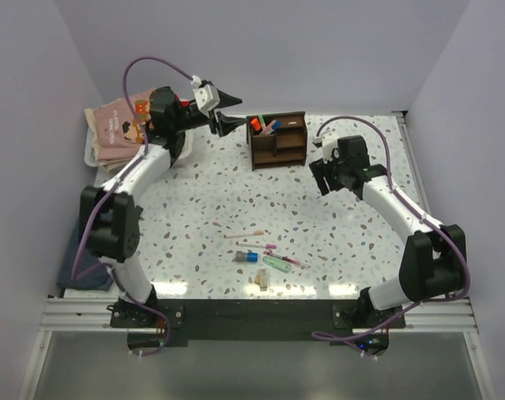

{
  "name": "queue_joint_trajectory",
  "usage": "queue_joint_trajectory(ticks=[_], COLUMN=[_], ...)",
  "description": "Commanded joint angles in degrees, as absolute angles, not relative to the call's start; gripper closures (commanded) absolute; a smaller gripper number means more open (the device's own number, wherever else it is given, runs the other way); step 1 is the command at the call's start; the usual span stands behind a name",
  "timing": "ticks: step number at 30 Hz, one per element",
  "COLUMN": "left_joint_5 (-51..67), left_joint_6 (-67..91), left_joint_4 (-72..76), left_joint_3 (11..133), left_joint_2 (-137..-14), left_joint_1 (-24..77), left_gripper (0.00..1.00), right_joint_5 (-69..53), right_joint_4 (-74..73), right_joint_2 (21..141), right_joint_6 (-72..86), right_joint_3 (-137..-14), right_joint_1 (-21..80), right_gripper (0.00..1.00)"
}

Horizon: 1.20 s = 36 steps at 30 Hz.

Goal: Sort the stationery into containers
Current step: Place the pen in the storage box, then pick up the pen from the center of the board.

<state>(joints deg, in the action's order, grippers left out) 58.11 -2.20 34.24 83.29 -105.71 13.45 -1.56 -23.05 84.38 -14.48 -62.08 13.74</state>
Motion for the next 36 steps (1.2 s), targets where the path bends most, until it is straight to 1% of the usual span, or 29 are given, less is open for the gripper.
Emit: queue_joint_trajectory(ticks=[1,3,4,6,7,10,13,18,23,31,34,36], left_joint_5=[56.1,51.4,46.6,43.0,38.7,31.9,28.3,25.8,22.6,21.4,20.9,20.2], left_joint_6=[-36.5,-41.9,-44.4,-44.7,-43.7,-40.1,-37.4,-34.1,-32.3,-30.6,-29.4,-28.7], left_joint_4=[-12.8,-26.0,-28.5,-32.0,-31.8,-30.1,-29.5,-26.3,-23.9,-21.8,-20.7,-19.5], left_joint_3=[73.3,69.8,66.5,63.4,61.1,58.0,56.6,56.2,59.8,62.3,62.0,60.7], left_joint_2=[-94.1,-89.7,-88.6,-85.9,-85.2,-83.8,-85.7,-90.1,-96.8,-101.4,-102.1,-102.3], left_joint_1=[16.2,18.4,21.1,23.5,25.8,29.6,32.5,35.6,38.6,40.7,41.7,42.4], left_gripper=[0.40,0.45,0.53,0.59,0.58,0.58,0.59,0.60,0.60,0.63,0.65,0.69], right_joint_5=[-4.0,-4.0,-4.0,-4.0,-4.1,-5.1,-5.7,-5.9,-6.2,-6.0,-5.9,-5.7], right_joint_4=[-20.8,-20.7,-20.8,-20.7,-20.7,-21.0,-20.9,-20.8,-21.0,-21.3,-21.4,-21.4], right_joint_2=[80.2,79.2,78.8,78.1,77.9,77.2,76.4,75.3,74.4,72.2,71.7,71.5], right_joint_6=[-15.9,-16.3,-16.3,-16.3,-16.3,-15.9,-15.7,-15.8,-15.7,-15.7,-15.7,-15.8], right_joint_3=[-60.0,-59.1,-58.7,-57.7,-57.4,-56.4,-55.5,-54.1,-53.3,-51.2,-50.5,-50.1], right_joint_1=[13.5,13.5,13.4,13.4,13.4,13.4,13.4,13.5,13.5,13.5,13.5,13.5], right_gripper=[0.30,0.30,0.30,0.30,0.30,0.30,0.30,0.30,0.30,0.30,0.30,0.30])
